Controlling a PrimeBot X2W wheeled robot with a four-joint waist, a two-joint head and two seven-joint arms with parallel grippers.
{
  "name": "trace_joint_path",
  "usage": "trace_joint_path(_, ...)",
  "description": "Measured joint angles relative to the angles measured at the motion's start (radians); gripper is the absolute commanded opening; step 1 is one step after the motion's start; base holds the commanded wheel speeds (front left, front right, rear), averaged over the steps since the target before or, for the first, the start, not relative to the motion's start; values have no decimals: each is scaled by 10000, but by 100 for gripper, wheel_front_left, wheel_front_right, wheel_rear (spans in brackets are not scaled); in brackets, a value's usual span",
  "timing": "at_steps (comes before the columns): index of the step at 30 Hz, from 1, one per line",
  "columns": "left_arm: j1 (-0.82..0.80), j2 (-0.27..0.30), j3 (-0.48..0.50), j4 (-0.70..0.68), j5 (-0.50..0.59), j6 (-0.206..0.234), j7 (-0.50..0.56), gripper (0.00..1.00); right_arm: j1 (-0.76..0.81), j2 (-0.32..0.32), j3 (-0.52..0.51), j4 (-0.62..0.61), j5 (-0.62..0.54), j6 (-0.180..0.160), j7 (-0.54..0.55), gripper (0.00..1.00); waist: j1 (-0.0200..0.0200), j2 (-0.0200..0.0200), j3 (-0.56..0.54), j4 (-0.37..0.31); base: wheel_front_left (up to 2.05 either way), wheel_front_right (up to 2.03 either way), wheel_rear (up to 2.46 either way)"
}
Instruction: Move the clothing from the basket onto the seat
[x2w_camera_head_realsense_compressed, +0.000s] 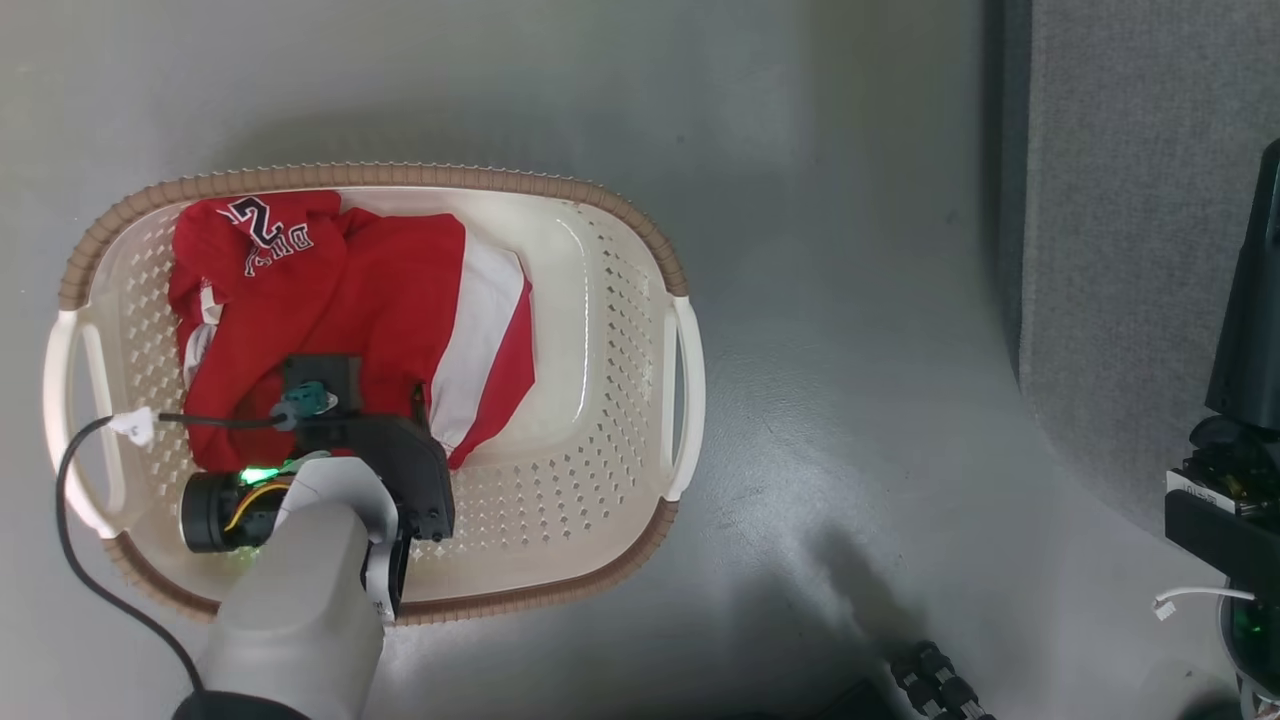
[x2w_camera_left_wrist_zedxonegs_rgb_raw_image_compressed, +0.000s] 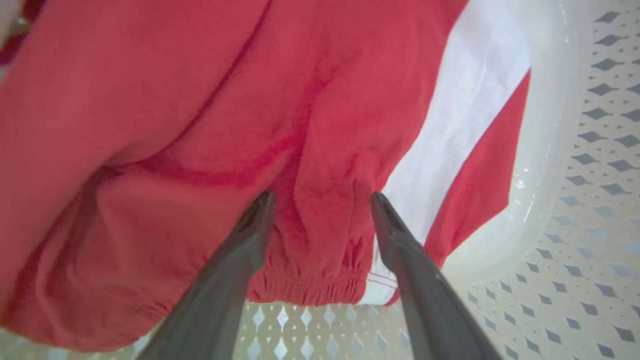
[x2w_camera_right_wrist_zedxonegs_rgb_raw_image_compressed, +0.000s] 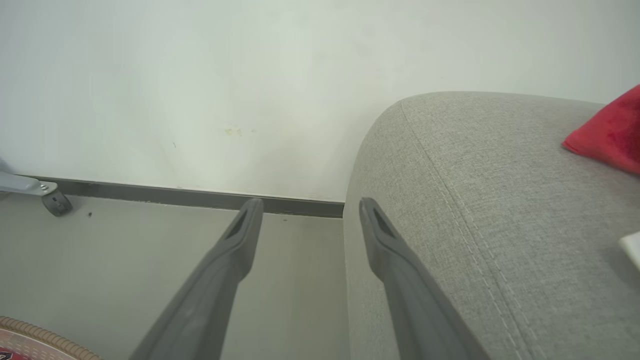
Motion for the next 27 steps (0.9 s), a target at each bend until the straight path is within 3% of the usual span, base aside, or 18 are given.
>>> trace_joint_path(1,-45,-6,73,71,-82,2,0,93,1,-10,-10,-29,-4,0,0,100,0,0,5,19,0,0,0)
trace_joint_path(2,-103,-6,142,117,-230,15,-23,40,1,-19,-19,-59,-23,-2,0,100,0,0,8,37,0,0,0)
trace_joint_path(3,-144,-6,196,142,-337,35,-90,0,4,-25,-33,-90,-36,-6,2,100,-1,-1,10,55,0,0,0)
trace_joint_path(18,-507,-13,-98,213,-771,71,-500,0,-35,-63,-59,-242,-84,-12,17,100,-2,-1,-14,133,0,0,0)
trace_joint_path(27,-544,-17,-861,205,-715,-207,-1175,0,-624,-56,94,257,-77,23,-136,100,0,0,-233,234,0,0,0)
